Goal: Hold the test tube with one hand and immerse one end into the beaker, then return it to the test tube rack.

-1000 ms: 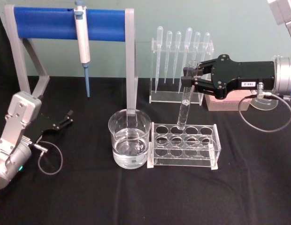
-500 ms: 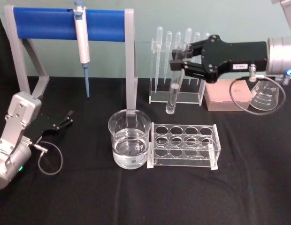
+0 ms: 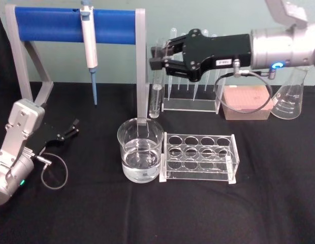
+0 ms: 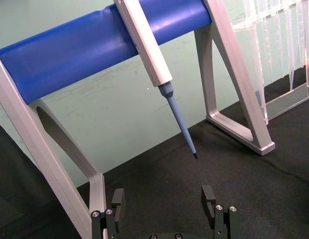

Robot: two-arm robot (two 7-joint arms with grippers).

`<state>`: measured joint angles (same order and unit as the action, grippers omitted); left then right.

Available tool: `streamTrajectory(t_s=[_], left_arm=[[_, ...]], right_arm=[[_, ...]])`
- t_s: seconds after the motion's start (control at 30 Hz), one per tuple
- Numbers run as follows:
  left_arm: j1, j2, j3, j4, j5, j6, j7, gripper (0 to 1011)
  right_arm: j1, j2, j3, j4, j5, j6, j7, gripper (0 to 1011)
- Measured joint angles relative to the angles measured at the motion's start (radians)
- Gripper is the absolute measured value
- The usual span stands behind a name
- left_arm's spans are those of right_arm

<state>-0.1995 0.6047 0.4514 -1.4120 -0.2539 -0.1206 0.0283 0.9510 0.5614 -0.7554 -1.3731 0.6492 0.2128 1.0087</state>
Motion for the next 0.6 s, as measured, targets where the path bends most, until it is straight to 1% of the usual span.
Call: streamTrajectory(t_s=[0.1,0.17,0.2,0.23,0.3,0.6], left_arm=[[0.0,0.0,0.0,0.0,0.0,0.0,0.0,1000],[0.0,0.0,0.0,0.0,0.0,0.0,0.0,1000],[0.0,0.0,0.0,0.0,0.0,0.0,0.0,1000],[0.0,0.0,0.0,0.0,0.0,0.0,0.0,1000],[0.0,0.0,0.0,0.0,0.0,0.0,0.0,1000],[0.0,0.0,0.0,0.0,0.0,0.0,0.0,1000]], right_arm=[[0.005,-0.016,-0.018,0.013,0.001,-0.006,0.002,238],[0.006,-0.022,-0.025,0.018,0.002,-0.009,0.003,238],[0.006,-0.027,-0.034,0.025,0.002,-0.013,0.003,238],[0.006,-0.027,-0.034,0.025,0.002,-0.013,0.003,238],[0.006,-0.035,-0.049,0.037,0.001,-0.022,0.002,238],[-0.016,-0.051,-0.07,0.079,0.004,-0.064,-0.003,238]])
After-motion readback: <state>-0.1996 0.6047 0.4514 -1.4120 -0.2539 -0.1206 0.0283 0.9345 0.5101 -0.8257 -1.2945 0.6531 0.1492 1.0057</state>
